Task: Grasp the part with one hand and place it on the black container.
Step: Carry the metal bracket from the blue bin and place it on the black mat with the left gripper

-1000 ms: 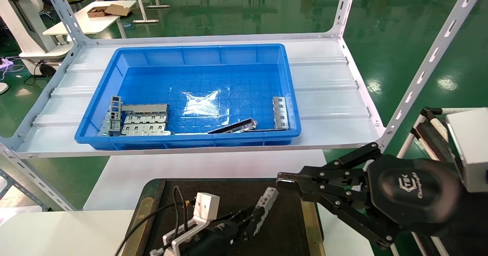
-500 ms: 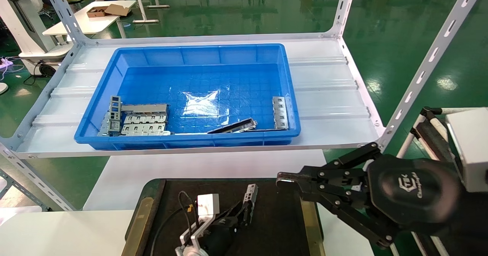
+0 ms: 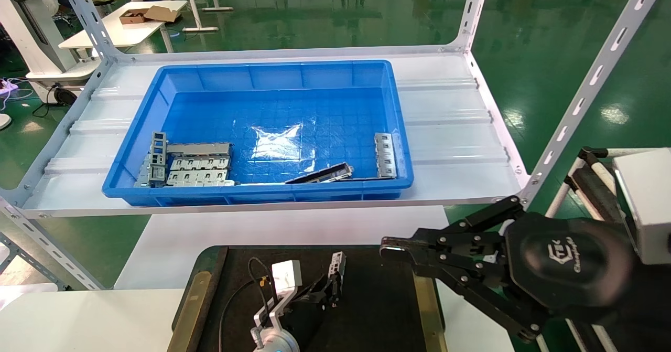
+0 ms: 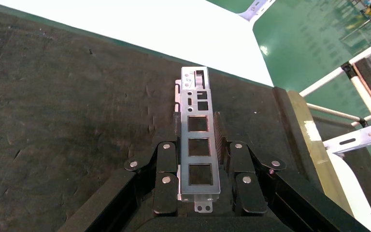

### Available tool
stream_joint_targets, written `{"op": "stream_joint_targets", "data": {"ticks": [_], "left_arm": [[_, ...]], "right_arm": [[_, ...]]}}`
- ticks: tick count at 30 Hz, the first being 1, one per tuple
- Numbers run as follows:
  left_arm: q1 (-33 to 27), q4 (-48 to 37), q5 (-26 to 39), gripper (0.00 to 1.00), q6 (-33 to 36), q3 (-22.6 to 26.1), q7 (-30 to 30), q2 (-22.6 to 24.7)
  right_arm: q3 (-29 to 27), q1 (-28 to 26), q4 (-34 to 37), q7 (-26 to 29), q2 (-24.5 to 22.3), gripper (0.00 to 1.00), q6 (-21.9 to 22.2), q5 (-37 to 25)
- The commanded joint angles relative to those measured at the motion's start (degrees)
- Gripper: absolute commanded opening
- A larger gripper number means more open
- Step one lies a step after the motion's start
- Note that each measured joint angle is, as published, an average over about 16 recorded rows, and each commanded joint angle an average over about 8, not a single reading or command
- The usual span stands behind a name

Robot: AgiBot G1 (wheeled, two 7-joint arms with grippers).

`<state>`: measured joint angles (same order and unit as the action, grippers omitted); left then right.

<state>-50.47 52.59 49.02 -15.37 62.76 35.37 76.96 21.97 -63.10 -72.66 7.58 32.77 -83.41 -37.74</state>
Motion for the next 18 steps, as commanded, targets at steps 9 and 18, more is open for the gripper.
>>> {"op": "stream_joint_targets", "data": {"ticks": [9, 18], "left_arm": [[-1.61, 0.63, -7.36, 0.81, -3.76, 5.10, -2.68, -0.12], [-3.00, 2.29, -11.76, 1.00, -5.35, 7.56, -4.06, -0.62]], "right_arm": [[0.00, 0.00, 0.00, 0.00, 0.00, 0.77, 0.00, 0.00], [0.01, 0.00, 0.00, 0.00, 0.00, 1.00, 0.00, 0.01]]}}
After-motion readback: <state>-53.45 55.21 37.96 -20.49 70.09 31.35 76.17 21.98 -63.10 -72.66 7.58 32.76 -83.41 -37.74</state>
